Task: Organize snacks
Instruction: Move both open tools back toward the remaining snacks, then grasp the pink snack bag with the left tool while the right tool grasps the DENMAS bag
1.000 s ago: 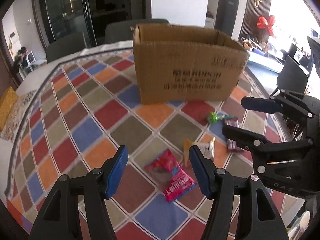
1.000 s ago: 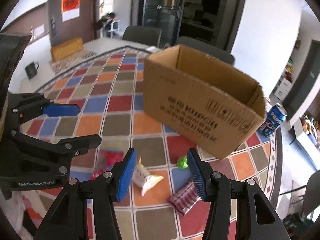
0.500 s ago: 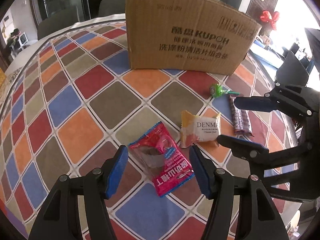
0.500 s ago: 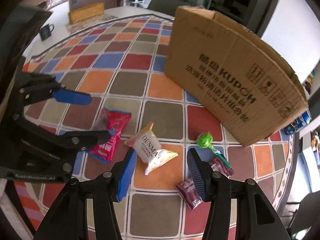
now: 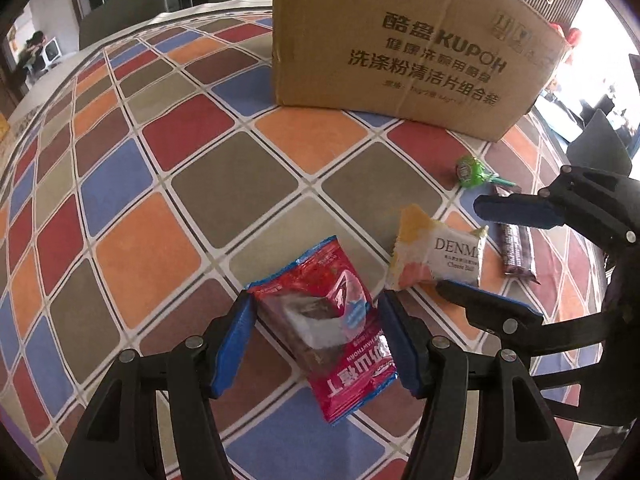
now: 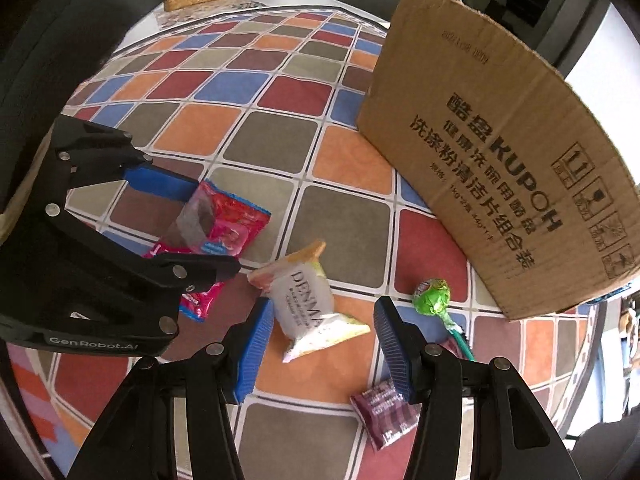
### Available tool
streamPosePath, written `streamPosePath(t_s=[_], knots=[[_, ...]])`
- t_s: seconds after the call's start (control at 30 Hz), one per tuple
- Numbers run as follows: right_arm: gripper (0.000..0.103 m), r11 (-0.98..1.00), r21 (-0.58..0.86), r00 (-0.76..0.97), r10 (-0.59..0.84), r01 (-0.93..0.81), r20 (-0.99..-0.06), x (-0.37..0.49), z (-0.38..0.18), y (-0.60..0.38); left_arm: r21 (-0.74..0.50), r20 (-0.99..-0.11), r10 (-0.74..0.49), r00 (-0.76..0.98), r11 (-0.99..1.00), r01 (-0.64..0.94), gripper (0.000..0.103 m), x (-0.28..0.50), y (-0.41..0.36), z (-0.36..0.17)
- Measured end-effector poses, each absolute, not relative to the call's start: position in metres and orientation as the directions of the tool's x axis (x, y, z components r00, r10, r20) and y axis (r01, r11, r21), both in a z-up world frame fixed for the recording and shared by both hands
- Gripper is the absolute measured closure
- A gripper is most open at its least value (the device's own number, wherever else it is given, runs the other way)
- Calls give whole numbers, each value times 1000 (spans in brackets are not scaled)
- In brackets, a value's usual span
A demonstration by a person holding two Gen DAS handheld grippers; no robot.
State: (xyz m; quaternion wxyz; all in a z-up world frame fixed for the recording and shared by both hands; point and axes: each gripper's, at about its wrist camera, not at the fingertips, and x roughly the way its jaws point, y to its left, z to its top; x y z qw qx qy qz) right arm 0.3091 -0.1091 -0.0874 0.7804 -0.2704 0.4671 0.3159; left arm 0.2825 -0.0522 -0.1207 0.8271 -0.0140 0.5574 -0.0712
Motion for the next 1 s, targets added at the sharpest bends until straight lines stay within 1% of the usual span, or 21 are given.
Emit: streamPosePath(t_s=[0.13,0.27,0.3,0.33,0.57,0.63,0.7,0.8,0.83,1.0], knots=[[50,668,-108,350,239,-736,-906,315,-94,-106,-107,-920,-141,366,988,110,42,284,-48,-121],[50,701,-86,346,238,-708,-908,320,-100,-103,-110,-916,-146,374,987,116,55,281,-50,-120],[51,707,-79,343,240,-703,-908,321,-101,-102,-113,-915,-149,375,987,116,56,281,-50,-119],[55,712,-72,341,242,-699,-908,321,-101,-102,-118,-913,-155,376,986,118,61,280,-51,-119],[57,766,-40,351,247,-642,-903,318,-103,-103,-153,-903,-185,388,982,112,65,278,-47,-119],[59,784,-30,359,250,-621,-899,316,-103,-104,-165,-901,-192,389,981,102,65,277,-44,-118],[65,804,-10,370,263,-595,-891,313,-100,-108,-168,-897,-192,398,981,94,68,275,-42,-116],[65,838,9,393,266,-546,-880,311,-96,-114,-167,-890,-192,413,981,98,75,273,-43,-111],[65,845,19,400,272,-535,-875,310,-94,-116,-165,-888,-193,417,981,102,79,272,-43,-109],[66,873,39,427,276,-486,-861,305,-87,-124,-183,-877,-214,431,977,111,82,268,-41,-106]])
